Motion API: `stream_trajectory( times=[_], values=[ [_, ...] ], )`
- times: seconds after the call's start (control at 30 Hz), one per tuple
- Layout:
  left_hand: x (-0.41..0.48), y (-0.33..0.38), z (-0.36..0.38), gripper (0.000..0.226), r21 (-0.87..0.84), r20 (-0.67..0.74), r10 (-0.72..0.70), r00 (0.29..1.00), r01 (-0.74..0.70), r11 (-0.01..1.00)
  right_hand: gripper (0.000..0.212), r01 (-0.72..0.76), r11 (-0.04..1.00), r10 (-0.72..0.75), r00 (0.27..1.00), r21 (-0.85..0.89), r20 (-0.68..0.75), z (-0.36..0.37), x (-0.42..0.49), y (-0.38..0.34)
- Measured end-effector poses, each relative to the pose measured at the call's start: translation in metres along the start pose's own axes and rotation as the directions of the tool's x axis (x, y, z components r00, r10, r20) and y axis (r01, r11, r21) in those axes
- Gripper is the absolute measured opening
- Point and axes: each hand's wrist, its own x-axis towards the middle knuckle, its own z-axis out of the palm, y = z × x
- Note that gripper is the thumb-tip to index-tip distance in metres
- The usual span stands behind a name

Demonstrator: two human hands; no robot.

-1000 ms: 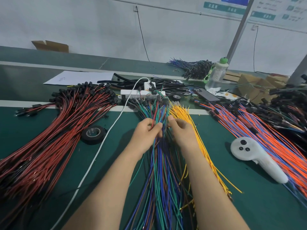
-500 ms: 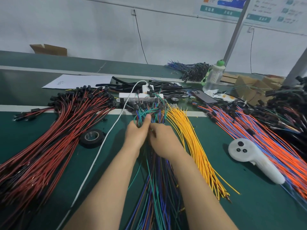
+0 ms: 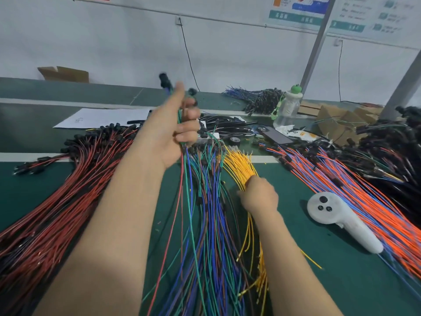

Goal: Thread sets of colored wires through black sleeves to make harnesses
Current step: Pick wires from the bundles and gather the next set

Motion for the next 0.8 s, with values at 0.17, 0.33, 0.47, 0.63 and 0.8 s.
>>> stream_trajectory(
  times=[0.17,0.33,0.47,0.63,0.8],
  values=[
    [0.002,0.001,0.016,0.053,0.202,0.024,0.005,1.0,-0.01,0.979,0.019,-0.025,0.999,0.022,0.998,-0.049,-0.051,0.002,0.006,-0.004],
    [0.007,-0.033,0.003,0.037,0.879,-0.08,0.263,0.961,-0.057,0.474,0.008,-0.032,0.999,0.032,0.999,0.001,-0.017,0.001,0.005,-0.003],
    [0.004,-0.066,-0.009,0.036,0.998,0.043,0.378,0.925,-0.054,0.017,0.035,0.081,0.968,-0.039,0.983,0.238,-0.177,0.005,-0.002,-0.007],
    [0.002,-0.077,-0.01,0.035,0.928,0.153,0.19,0.97,-0.207,0.311,0.053,-0.199,-0.001,-0.126,0.972,0.98,0.197,-0.021,-0.002,-0.03],
    [-0.002,-0.071,-0.011,0.036,0.881,0.185,-0.003,0.983,-0.165,0.444,0.049,-0.261,-0.334,-0.231,0.954,0.906,0.189,-0.039,0.003,-0.038]
  ],
)
